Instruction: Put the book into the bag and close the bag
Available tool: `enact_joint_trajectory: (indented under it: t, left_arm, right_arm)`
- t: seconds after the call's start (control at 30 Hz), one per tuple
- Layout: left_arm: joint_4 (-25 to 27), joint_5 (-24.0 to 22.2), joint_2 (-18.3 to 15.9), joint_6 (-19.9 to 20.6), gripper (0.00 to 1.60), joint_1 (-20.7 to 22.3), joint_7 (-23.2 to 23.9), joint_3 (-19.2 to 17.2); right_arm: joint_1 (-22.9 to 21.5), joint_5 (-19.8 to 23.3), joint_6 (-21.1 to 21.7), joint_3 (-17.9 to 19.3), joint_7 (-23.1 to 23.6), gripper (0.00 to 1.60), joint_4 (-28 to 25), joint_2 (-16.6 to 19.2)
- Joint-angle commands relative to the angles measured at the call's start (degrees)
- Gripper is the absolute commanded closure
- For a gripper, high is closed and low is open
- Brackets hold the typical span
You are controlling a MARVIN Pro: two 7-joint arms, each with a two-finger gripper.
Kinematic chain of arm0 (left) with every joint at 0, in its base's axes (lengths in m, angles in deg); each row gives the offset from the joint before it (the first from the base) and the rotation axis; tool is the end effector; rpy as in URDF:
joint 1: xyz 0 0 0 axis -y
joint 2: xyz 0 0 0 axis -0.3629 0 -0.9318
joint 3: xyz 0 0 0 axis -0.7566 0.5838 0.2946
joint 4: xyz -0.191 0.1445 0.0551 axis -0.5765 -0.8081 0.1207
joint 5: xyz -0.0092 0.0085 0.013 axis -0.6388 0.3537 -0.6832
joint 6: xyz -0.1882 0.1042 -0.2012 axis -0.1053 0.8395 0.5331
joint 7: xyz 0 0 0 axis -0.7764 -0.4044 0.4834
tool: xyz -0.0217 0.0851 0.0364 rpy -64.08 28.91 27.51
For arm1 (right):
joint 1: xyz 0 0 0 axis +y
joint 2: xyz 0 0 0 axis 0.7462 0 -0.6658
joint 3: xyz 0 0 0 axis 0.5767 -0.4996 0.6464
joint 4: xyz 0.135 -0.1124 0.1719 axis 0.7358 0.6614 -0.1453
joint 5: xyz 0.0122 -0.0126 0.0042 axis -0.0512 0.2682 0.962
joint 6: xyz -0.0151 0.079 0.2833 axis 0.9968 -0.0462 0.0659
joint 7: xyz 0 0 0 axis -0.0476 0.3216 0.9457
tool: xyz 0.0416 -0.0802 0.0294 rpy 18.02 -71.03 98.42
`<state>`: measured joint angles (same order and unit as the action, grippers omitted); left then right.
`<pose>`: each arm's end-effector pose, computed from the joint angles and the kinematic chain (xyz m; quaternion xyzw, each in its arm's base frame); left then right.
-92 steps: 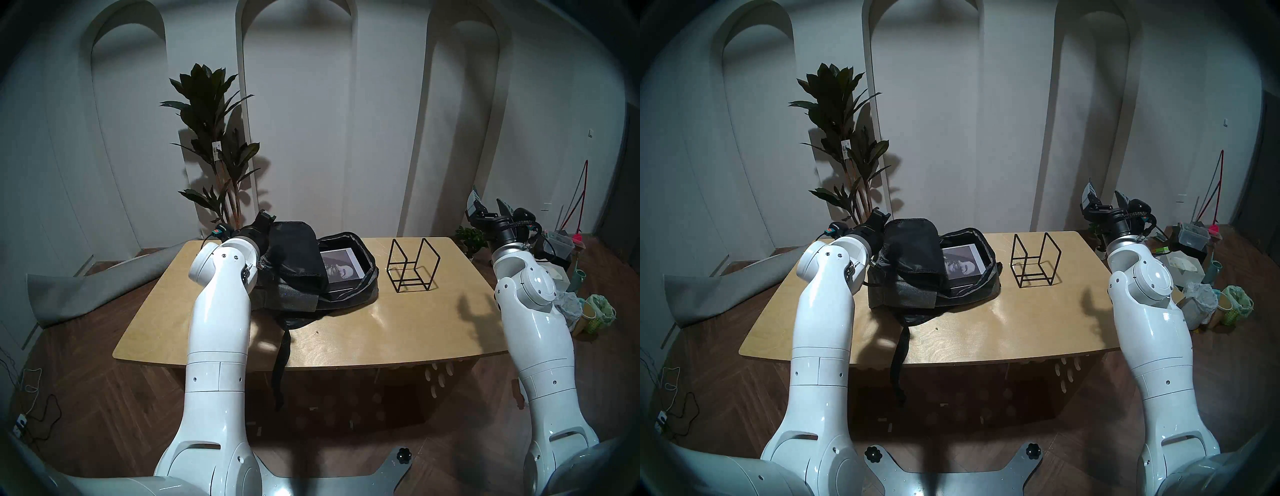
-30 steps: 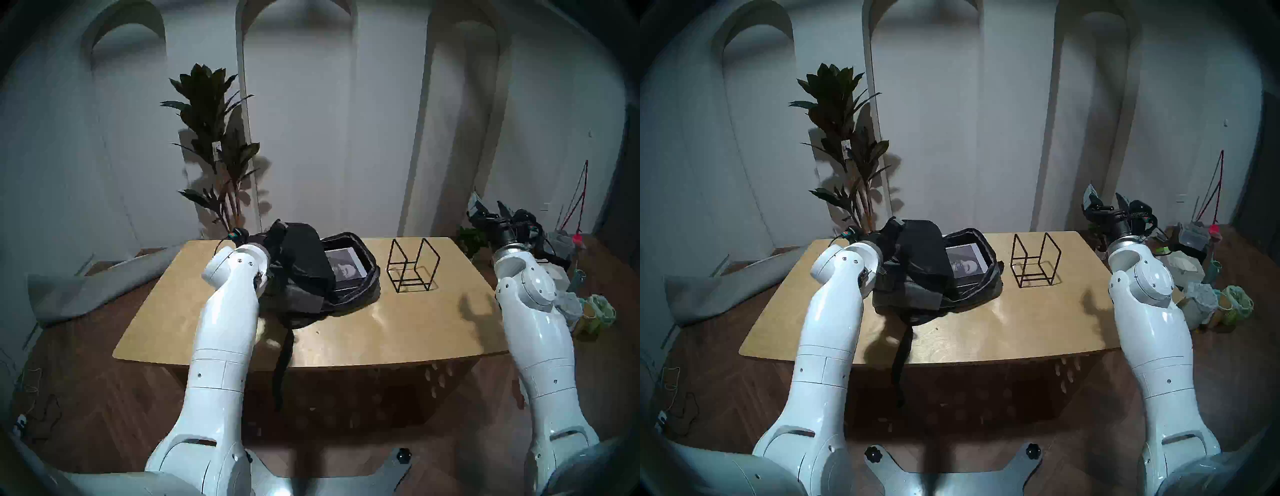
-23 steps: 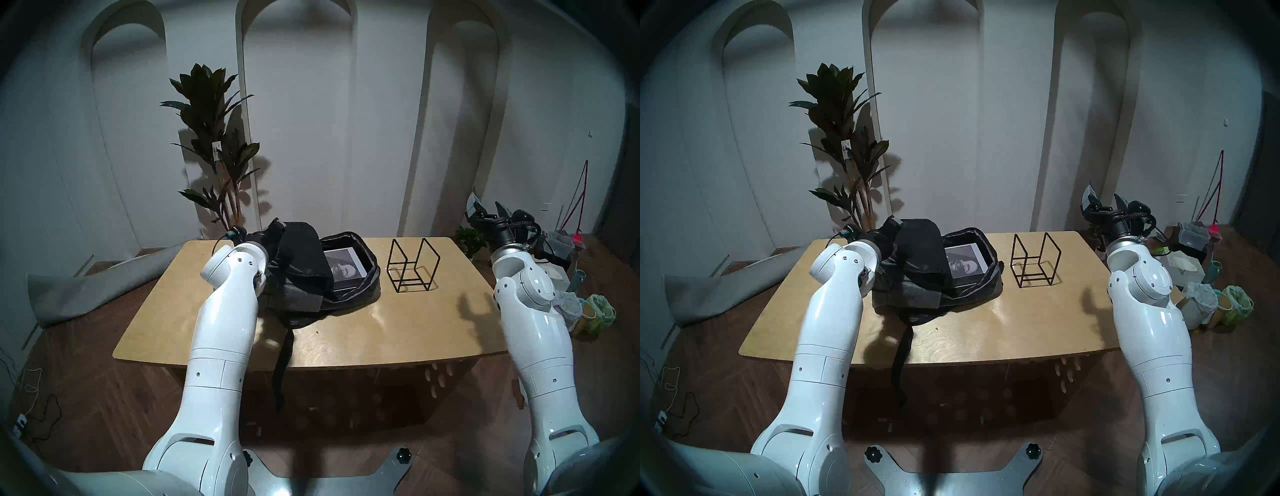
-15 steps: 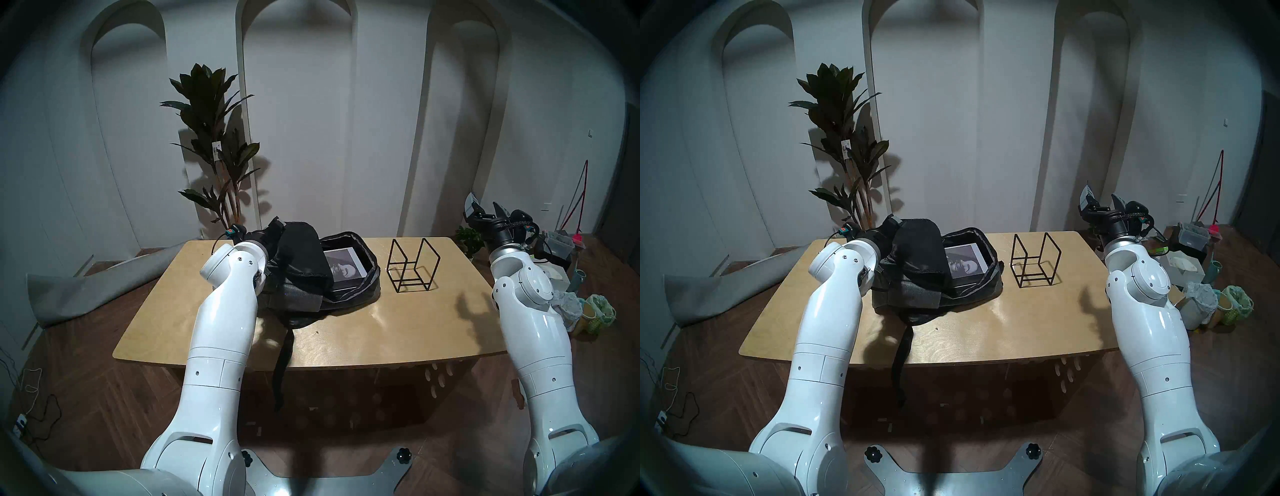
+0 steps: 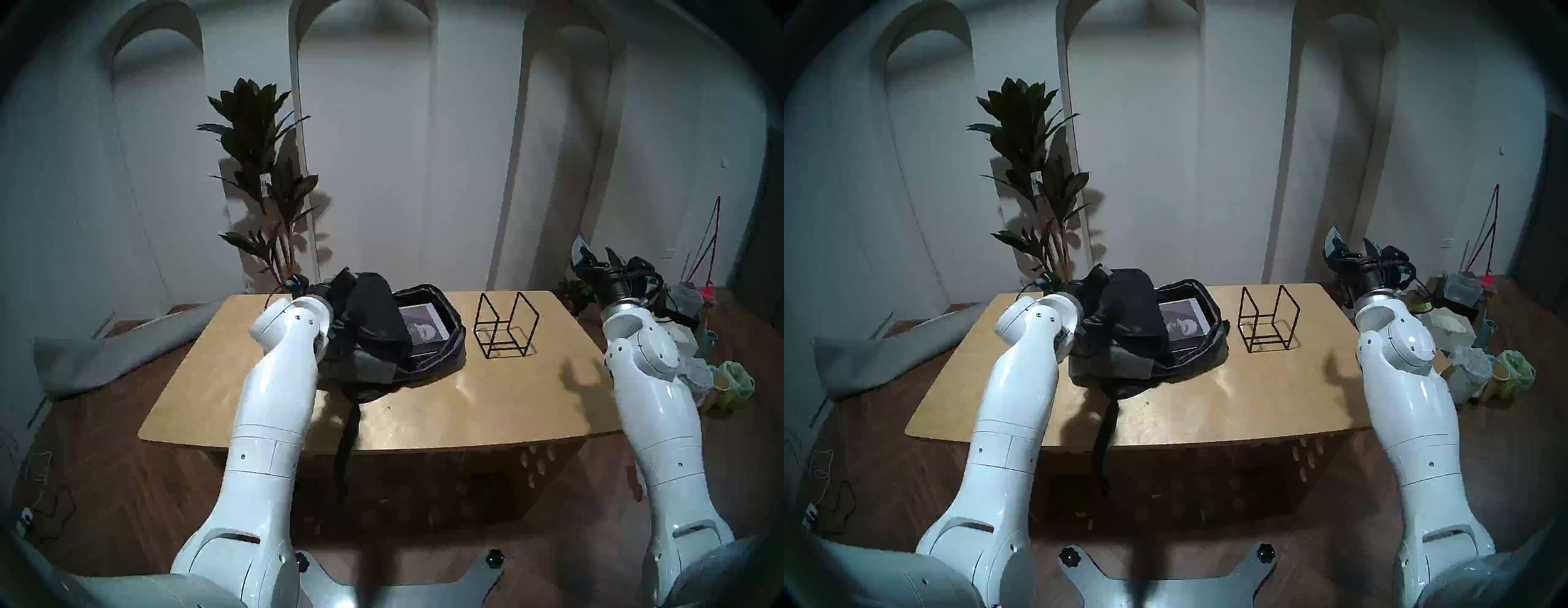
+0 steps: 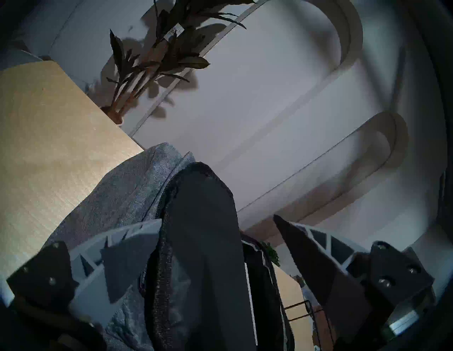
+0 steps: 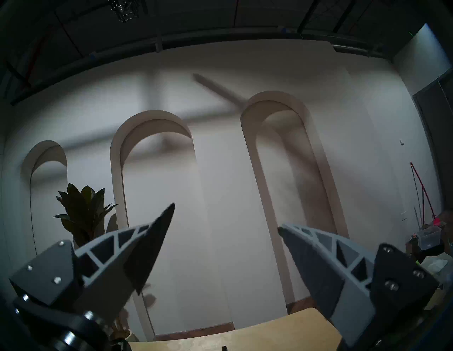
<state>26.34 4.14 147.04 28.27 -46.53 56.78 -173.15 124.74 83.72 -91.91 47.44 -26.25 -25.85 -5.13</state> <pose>0.4841 -0.0351 -0.1622 0.7406 0.2673 0.5393 0.2987 0.4428 -0.1572 -0.1163 -0.5589 0.0939 -0.8215 0.0621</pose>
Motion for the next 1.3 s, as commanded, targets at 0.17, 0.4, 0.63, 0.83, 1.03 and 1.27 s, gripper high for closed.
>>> enact_joint_trajectory:
  t: [0.17,0.4,0.63,0.83,1.03,1.27]
  left_arm:
    - [-0.7,0.4,-0.6,2.0,0.01,2.9,0.5,1.7]
    - [-1.9,0.5,-0.9,3.3,0.61,3.8,0.4,2.4]
    - [-2.4,0.7,-1.3,4.0,0.78,4.4,0.2,2.5]
    - [-2.9,1.7,-2.3,6.4,0.8,5.2,-0.5,3.6]
    - [-2.8,2.3,-2.9,7.8,0.88,5.4,-0.2,4.4]
    - [-3.1,2.7,-3.0,9.5,0.92,5.6,-0.4,5.2]
  right_arm:
    - [-1.0,0.7,0.0,0.4,0.1,0.0,-0.6,0.2]
    - [-1.2,1.8,0.6,0.9,0.0,0.0,-0.6,0.2]
    - [-1.2,2.4,0.7,1.1,0.1,0.0,-0.4,0.1]
    - [-1.3,3.3,0.7,1.3,0.8,0.0,0.3,0.2]
    - [-1.5,3.9,0.5,1.4,1.2,0.0,1.0,0.1]
    - [-1.7,4.6,-0.2,1.7,2.3,0.0,2.5,0.3]
